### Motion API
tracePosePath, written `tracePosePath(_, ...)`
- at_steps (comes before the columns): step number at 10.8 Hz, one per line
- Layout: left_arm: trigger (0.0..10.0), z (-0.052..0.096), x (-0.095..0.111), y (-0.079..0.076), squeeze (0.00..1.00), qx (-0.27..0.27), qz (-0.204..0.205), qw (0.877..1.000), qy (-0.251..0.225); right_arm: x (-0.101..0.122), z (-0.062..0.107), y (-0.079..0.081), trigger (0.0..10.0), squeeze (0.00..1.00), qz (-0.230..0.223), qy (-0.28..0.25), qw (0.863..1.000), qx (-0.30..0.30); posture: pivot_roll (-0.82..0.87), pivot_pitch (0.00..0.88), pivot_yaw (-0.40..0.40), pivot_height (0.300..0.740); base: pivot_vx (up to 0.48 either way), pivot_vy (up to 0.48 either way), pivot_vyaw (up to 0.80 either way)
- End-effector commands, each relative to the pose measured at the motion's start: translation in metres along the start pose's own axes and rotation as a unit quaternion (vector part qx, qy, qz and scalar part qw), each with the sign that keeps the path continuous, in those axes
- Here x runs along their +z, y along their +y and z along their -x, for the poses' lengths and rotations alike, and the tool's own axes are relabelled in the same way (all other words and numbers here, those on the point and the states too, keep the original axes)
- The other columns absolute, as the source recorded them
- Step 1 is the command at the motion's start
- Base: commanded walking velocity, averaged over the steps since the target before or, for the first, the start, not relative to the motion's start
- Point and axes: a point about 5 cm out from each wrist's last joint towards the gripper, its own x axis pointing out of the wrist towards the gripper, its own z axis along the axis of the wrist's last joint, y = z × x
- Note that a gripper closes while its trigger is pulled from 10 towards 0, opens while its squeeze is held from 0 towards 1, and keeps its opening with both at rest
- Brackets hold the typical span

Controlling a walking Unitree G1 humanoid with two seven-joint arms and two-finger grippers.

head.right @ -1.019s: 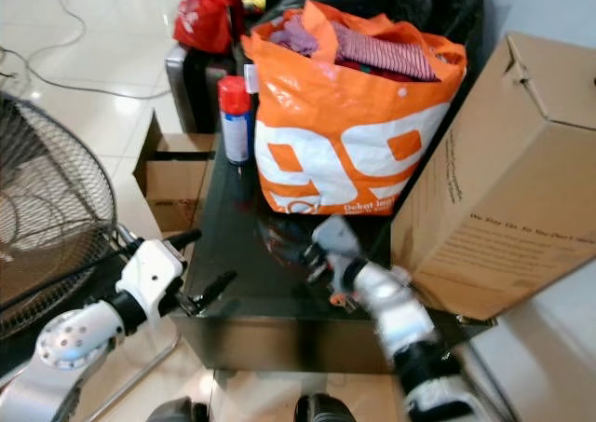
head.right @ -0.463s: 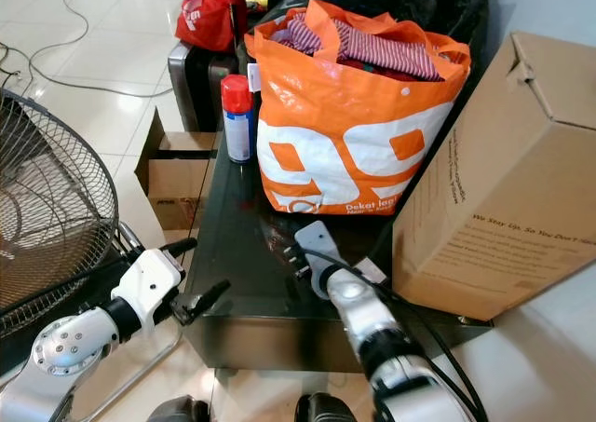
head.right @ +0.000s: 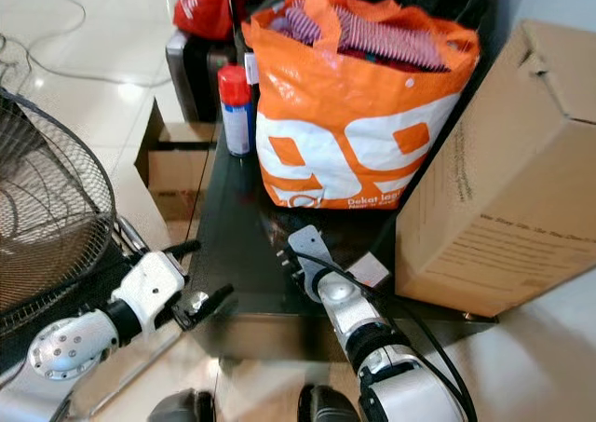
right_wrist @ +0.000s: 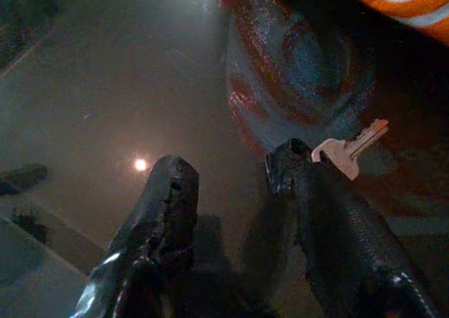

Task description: Hang keys on a hook

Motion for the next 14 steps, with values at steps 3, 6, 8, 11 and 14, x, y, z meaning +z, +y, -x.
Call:
tracePosePath(3, 10.0, 0.004, 0.0, -0.006, 0.0, -0.009, 0.002, 1.0, 0.004, 0.013, -0.002, -0.002, 10.0, 0.0, -0.024, -0.036, 0.999, -0.006, 0.1, 0.25, -0.043, 0.74, 0.0, 0.0, 0.0)
tracePosePath(6, 10.0, 0.013, -0.003, 0.001, 0.0, -0.004, 0.003, 1.0, 0.01, 0.016, -0.004, 0.0, 10.0, 0.0, -0.015, -0.029, 0.999, -0.002, 0.1, 0.254, -0.048, 0.74, 0.0, 0.0, 0.0)
tracePosePath(8, 10.0, 0.016, -0.004, 0.007, 0.0, 0.001, 0.003, 1.0, 0.012, 0.012, -0.004, 0.001, 10.0, 0.0, 0.001, -0.006, 1.0, 0.006, 0.1, 0.255, -0.055, 0.74, 0.0, 0.0, 0.0)
tracePosePath(11, 10.0, 0.02, -0.008, 0.011, 0.0, 0.004, 0.005, 1.0, 0.016, 0.0, -0.004, 0.001, 9.0, 0.0, 0.037, 0.045, 0.998, 0.021, 0.1, 0.249, -0.059, 0.74, 0.0, 0.0, 0.0)
tracePosePath(14, 10.0, 0.021, -0.013, 0.009, 0.0, 0.005, 0.004, 1.0, 0.017, 0.007, -0.005, 0.0, 10.0, 0.0, 0.013, 0.032, 0.999, 0.019, 0.1, 0.244, -0.058, 0.74, 0.0, 0.0, 0.0)
